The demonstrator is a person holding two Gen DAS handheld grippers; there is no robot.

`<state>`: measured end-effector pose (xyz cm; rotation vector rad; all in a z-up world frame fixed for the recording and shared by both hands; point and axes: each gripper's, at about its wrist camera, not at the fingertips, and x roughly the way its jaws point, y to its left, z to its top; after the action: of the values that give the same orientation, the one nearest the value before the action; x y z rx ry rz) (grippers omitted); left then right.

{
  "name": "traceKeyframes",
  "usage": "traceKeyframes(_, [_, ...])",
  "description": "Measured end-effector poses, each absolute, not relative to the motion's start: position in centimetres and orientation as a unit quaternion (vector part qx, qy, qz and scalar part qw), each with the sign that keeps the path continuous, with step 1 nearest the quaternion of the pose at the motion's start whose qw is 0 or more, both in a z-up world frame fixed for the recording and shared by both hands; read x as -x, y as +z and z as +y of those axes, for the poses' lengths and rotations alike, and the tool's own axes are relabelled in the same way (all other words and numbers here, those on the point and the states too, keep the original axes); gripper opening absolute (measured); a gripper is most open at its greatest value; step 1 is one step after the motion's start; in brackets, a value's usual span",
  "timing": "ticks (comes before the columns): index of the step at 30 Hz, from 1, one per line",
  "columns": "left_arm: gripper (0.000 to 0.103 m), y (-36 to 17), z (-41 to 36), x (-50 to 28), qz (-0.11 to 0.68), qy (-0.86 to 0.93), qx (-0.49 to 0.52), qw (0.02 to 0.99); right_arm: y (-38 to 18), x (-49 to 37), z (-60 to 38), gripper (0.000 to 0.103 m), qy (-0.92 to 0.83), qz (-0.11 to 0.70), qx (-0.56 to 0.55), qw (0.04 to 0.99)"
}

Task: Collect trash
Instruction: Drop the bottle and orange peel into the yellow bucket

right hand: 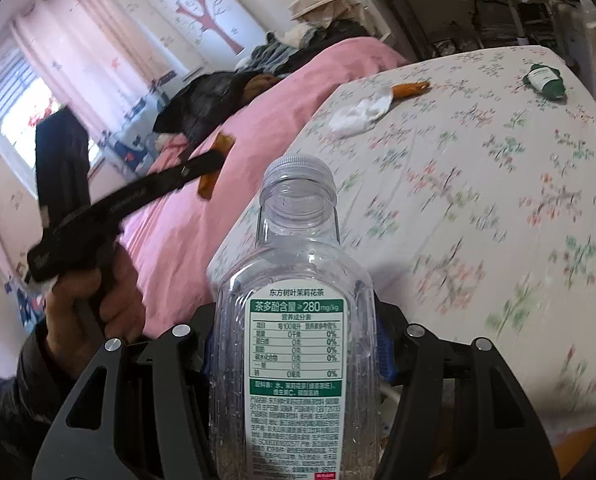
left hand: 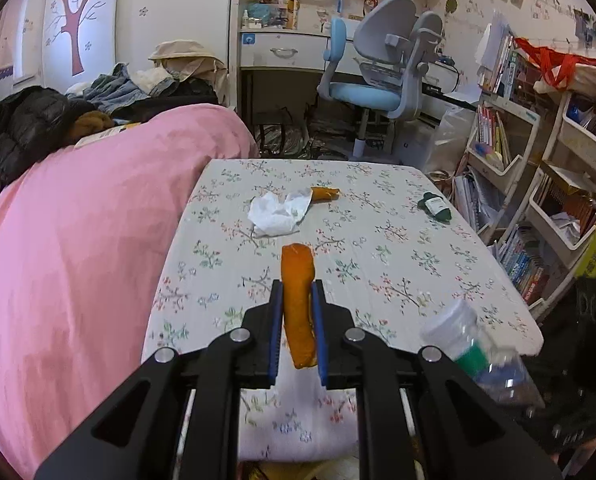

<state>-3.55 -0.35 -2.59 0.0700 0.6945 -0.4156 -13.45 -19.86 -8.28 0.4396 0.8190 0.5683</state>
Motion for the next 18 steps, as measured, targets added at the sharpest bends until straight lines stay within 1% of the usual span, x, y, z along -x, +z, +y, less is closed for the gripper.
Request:
traceKeyframes(7, [0.015,-3.6,1.4,6.2,0.355,-0.200,-0.016,0.913,-10.8,19.4,-14.5,0.056,0.292,0.452,-0.136,0.832])
traceKeyframes(12, [0.015,-4.2,2.1,8.4,0.361,-0.201,-0.018,0.911,-12.9,20.7,-12.1,0.056,0.293,0.500,-0.087,0.811])
traceKeyframes(16, [0.015,-4.7,2.2,9.8,0.368,-0.204,-0.021,0.907,-14.7,20.8,-11.9,0.062,0.262,0.548,-0.080,0.790])
traceKeyframes(18, [0.015,-4.9,2.2,10.4,0.372,-0.209,-0.020,0.904,-14.6,21.2,-12.5,0.063,0.246,0.546,-0.087,0.796])
